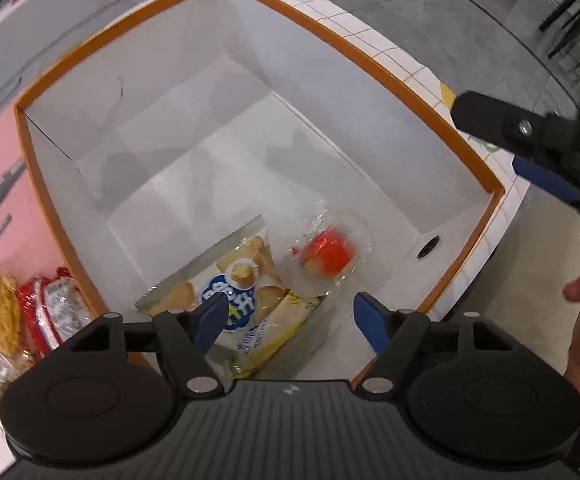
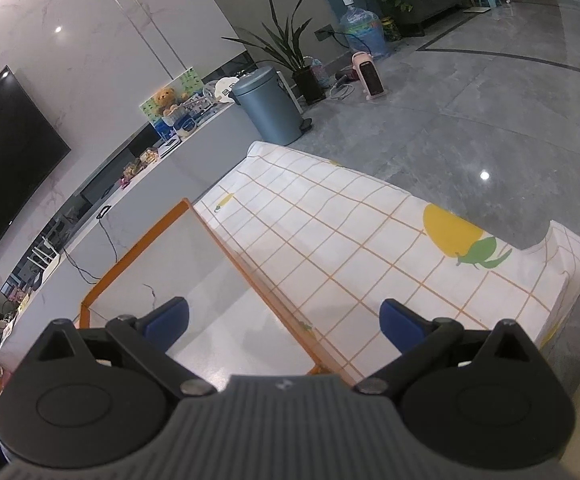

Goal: Organize snacks
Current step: 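Move both grippers back over the snack pile, then grasp the green sausage stick with the left gripper while the right grasps the nut-cake bag, then lift both snacks and carry them over the orange box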

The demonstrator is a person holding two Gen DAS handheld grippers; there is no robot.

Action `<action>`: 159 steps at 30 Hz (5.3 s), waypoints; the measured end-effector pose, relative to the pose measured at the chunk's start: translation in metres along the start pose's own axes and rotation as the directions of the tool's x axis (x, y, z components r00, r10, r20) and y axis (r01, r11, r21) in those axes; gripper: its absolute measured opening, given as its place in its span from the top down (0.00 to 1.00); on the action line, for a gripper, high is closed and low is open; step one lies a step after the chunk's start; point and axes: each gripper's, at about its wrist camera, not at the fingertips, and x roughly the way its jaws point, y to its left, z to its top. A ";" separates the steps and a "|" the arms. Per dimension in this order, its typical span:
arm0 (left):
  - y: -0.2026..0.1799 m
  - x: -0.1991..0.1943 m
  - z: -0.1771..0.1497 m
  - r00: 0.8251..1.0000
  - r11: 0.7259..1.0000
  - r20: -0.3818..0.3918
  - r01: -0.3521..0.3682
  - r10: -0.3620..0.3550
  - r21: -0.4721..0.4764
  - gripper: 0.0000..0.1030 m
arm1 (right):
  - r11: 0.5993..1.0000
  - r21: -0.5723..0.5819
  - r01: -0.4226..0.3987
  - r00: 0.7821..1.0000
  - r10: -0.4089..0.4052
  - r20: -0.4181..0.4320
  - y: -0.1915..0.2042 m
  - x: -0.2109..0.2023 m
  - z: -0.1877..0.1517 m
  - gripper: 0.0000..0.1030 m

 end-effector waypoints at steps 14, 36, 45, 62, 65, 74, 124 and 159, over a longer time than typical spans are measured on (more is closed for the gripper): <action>0.005 -0.061 -0.037 0.994 0.998 0.092 -0.050 0.052 -0.030 0.25 | 0.995 -0.081 -0.050 0.999 0.050 -0.006 0.015 -0.012 -0.003 0.04; 0.138 -0.139 -0.152 0.955 0.905 0.192 -0.134 0.228 -0.404 0.25 | 0.783 -0.524 -0.336 0.936 0.216 -0.278 0.176 -0.036 -0.093 0.04; 0.210 -0.127 -0.205 0.931 0.838 0.242 -0.108 0.274 -0.535 0.23 | 0.691 -0.602 -0.401 0.903 0.184 -0.389 0.223 -0.011 -0.143 0.13; 0.246 -0.038 -0.250 0.966 0.871 0.137 -0.132 0.220 -0.473 0.45 | 0.731 -0.575 -0.368 0.896 0.114 -0.429 0.231 0.037 -0.170 0.14; 0.244 -0.028 -0.246 0.967 0.875 0.111 -0.156 0.231 -0.458 0.48 | 0.726 -0.576 -0.377 0.890 0.112 -0.442 0.230 0.039 -0.172 0.14; 0.235 -0.025 -0.240 0.962 0.885 0.123 -0.167 0.242 -0.436 0.74 | 0.742 -0.562 -0.365 0.888 0.096 -0.450 0.229 0.046 -0.177 0.14; 0.284 -0.084 -0.274 0.903 0.721 0.327 0.027 0.280 -0.692 0.77 | 0.710 -0.685 -0.161 0.979 0.200 -0.023 0.295 0.059 -0.280 0.05; 0.287 -0.085 -0.278 0.908 0.714 0.332 0.054 0.256 -0.698 0.77 | 0.620 -0.781 -0.077 0.967 0.237 0.094 0.299 0.070 -0.323 0.47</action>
